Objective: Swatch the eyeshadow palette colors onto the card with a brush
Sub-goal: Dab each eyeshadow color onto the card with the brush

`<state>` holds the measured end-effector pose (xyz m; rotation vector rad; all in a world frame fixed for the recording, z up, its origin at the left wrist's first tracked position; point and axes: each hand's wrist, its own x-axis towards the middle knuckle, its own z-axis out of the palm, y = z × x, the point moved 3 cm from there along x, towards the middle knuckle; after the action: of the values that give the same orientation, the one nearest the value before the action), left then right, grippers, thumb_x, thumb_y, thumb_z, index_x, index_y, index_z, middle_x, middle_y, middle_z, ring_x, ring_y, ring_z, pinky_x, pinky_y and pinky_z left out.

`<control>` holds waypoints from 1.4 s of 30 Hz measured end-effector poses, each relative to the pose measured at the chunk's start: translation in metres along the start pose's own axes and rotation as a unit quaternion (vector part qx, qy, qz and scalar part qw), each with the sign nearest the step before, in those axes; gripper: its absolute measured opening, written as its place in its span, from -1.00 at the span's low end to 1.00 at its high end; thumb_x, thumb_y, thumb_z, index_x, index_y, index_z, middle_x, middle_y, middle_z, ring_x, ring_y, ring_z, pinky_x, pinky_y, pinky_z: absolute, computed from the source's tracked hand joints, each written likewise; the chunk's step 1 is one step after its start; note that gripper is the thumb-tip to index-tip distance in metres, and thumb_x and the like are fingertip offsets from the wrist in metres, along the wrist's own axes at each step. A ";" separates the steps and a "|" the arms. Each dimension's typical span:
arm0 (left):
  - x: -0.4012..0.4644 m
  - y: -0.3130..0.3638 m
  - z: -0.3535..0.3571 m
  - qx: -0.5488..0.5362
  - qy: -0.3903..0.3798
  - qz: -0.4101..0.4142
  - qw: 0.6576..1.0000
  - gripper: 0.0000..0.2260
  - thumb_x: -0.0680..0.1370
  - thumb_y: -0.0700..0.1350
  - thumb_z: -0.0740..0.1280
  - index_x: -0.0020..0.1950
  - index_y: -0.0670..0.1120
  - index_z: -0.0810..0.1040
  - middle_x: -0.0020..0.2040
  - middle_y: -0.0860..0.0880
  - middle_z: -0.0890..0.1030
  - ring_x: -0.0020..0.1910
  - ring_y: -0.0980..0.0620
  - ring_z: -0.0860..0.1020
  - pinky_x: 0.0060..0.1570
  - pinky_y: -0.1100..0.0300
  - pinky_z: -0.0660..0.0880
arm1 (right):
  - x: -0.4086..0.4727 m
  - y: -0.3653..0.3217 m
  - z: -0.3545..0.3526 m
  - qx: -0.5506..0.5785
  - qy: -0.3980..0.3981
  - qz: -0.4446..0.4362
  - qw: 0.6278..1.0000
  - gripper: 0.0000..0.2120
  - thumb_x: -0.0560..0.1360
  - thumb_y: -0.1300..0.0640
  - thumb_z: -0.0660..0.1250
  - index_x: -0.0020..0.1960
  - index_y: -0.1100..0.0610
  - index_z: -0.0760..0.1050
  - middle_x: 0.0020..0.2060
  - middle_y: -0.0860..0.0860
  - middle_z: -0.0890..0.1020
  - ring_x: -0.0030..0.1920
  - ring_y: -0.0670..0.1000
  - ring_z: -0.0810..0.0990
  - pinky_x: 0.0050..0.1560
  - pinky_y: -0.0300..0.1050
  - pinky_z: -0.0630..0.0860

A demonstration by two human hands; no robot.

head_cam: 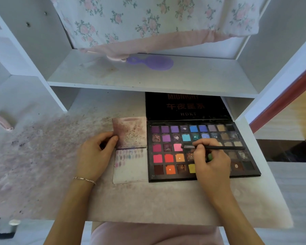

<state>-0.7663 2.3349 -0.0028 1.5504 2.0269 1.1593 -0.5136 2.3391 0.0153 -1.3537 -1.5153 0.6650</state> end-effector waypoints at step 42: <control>0.000 0.000 -0.001 -0.003 0.003 0.003 1.000 -0.88 0.49 -0.16 0.32 -0.04 -0.06 0.64 -0.22 0.17 0.59 -0.20 0.09 0.57 -0.18 0.21 0.45 | -0.027 -0.031 0.084 -0.024 -0.198 -0.071 0.977 -0.92 0.38 0.08 0.21 -0.22 -0.10 0.37 -0.26 -0.19 0.47 -0.19 -0.13 0.47 -0.23 -0.29 0.44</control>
<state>-0.7673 2.3345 -0.0019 1.5534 2.0217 1.1744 -0.6045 2.3226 0.0020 -1.1782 -1.9361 0.8475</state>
